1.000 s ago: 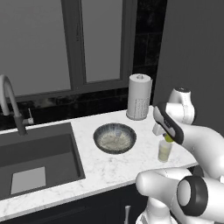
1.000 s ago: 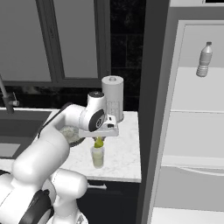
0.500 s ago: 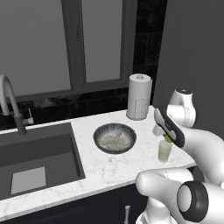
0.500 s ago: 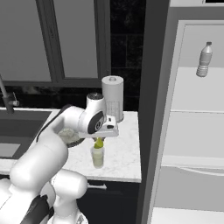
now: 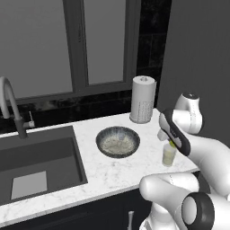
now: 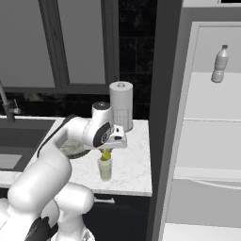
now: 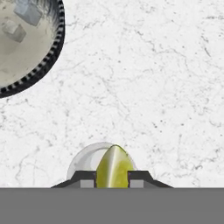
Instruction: Grab a lemon wedge from the fridge and one ice cube from the ice bowl, and put them in the glass of lemonade.
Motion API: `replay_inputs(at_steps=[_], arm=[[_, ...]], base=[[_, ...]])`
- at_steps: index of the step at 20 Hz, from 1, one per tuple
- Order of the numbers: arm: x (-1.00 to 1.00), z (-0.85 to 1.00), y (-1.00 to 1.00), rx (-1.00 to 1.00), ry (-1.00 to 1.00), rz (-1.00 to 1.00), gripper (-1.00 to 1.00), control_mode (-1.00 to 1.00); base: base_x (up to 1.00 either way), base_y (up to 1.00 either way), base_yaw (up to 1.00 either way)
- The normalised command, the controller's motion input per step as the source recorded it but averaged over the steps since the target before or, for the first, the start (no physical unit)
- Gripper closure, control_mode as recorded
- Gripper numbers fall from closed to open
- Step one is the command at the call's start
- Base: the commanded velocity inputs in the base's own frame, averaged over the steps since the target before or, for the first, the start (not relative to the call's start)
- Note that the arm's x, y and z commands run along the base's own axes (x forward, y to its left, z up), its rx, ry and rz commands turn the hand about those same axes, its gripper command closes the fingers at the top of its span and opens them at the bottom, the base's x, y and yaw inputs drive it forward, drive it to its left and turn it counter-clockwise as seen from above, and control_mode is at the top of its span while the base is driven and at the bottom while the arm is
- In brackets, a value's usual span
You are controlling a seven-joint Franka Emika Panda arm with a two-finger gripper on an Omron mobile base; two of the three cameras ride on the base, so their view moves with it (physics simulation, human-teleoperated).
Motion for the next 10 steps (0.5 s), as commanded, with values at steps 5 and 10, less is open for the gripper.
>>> replay_inputs(at_steps=[5,10], arm=[[-0.07,0.00,0.01,0.00,-0.01,0.00,1.00,-1.00],[0.00,0.00,0.00,0.00,0.00,0.00,1.00,-1.00]], base=[[0.00,0.00,0.00],[0.00,0.00,0.00]])
